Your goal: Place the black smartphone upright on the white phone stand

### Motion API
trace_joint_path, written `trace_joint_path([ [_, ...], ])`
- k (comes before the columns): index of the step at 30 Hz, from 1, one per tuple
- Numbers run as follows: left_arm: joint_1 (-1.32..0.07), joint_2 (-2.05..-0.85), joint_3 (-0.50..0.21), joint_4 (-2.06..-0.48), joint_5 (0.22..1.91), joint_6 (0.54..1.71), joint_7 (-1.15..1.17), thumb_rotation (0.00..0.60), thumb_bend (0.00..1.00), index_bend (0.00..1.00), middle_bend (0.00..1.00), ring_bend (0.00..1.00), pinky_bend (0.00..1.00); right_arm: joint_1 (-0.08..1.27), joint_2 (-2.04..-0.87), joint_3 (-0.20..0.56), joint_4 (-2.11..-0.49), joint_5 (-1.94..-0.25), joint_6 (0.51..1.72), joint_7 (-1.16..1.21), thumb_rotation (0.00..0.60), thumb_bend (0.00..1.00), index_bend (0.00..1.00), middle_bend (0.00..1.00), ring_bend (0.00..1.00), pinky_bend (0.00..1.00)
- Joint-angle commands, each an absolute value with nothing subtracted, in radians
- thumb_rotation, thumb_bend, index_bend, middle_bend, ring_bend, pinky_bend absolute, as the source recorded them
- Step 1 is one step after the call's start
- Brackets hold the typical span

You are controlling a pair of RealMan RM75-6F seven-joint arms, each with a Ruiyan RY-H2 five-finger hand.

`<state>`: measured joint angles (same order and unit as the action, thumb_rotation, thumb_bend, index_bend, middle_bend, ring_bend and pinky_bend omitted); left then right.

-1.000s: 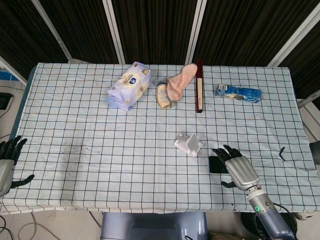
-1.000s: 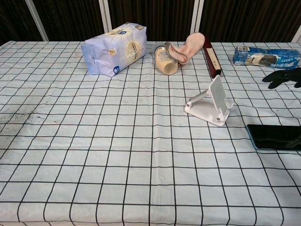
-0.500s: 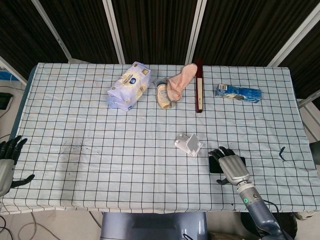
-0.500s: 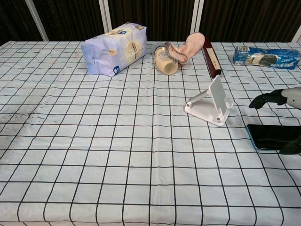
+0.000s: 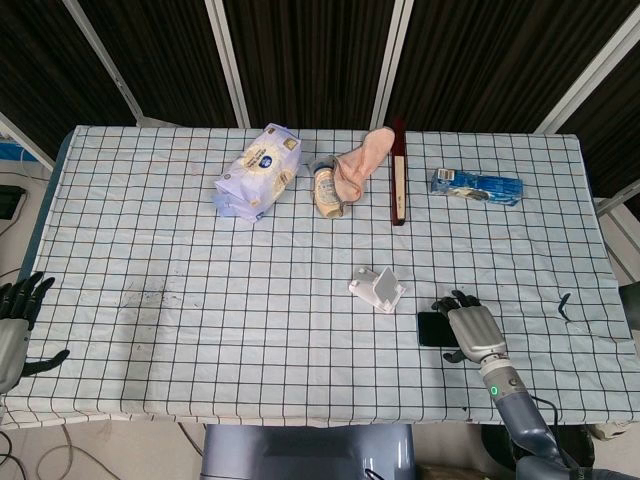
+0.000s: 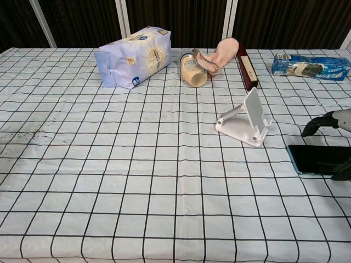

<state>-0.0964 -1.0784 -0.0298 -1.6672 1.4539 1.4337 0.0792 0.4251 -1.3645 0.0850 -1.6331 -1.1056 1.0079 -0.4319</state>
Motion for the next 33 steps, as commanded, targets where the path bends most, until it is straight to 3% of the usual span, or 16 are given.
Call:
trace_joint_path([
  [1,-0.096,-1.079,-0.03,-1.667,1.454,1.434,0.079,0.6,0.0,0.0,0.0,0.0,0.0,0.428,-1.366,0.084,-1.622,-1.089,1.002,-0.427,0.6,0.15,0.3,0.25,0.12,0.17],
  [21,-0.096,-1.077,-0.029,-1.67,1.453,1.433,0.082,0.6,0.0,0.0,0.0,0.0,0.0,0.44,-1.383,0.074,-1.575,-1.02,1.004,-0.444,0.6,0.16,0.3,0.26,0.12,0.17],
  [33,-0.096,-1.077,-0.03,-1.672,1.449,1.431,0.082,0.6,0.0,0.0,0.0,0.0,0.0,0.449,-1.396,0.074,-1.56,-0.995,1.003,-0.444,0.6,0.23,0.31,0.29,0.12,0.17],
])
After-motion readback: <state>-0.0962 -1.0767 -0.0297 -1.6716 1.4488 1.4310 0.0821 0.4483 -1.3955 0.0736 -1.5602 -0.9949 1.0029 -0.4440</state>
